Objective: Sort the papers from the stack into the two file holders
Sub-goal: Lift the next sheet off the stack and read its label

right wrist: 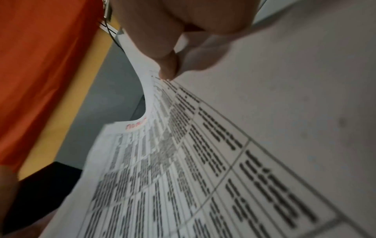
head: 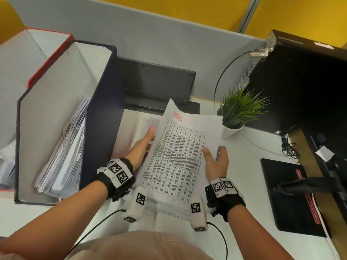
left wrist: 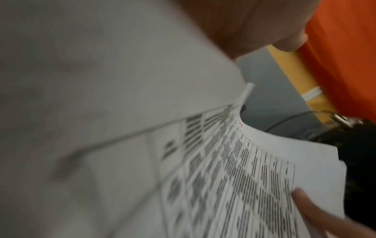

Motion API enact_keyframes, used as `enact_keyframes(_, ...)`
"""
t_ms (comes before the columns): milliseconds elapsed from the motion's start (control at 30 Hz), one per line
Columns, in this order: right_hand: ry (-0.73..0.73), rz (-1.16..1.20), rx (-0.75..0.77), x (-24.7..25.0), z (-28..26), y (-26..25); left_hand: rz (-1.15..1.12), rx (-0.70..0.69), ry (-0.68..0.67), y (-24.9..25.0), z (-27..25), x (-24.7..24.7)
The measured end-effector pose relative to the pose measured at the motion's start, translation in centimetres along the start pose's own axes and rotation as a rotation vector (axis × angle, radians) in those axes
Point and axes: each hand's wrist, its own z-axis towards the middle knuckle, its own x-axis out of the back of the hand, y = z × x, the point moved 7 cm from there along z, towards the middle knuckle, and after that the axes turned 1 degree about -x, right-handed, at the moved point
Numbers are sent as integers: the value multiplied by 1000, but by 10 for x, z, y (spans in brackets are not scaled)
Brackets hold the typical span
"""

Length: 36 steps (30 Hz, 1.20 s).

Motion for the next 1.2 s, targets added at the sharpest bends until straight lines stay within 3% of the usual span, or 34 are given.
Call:
enact_keyframes(167,14,92,108,-5,-4,-27,394,-218,173,23,-4,-3)
enact_keyframes(400,-51,335,308,-1,-16,-91,212,-542,323,74,-29,7)
enact_keyframes(600,-121,218,183,-14,-34,-73,206,-422,319,49,-28,5)
enact_keyframes(767,-110,292,208,-10,-30,-74,102,-457,362,55,-24,12)
enact_keyframes(1000,-193,191,156,-35,-43,-52,235,-316,387,31,-23,10)
enact_keyframes(1200,-199,255,264,-40,-37,-83,269,-337,518,75,-47,31)
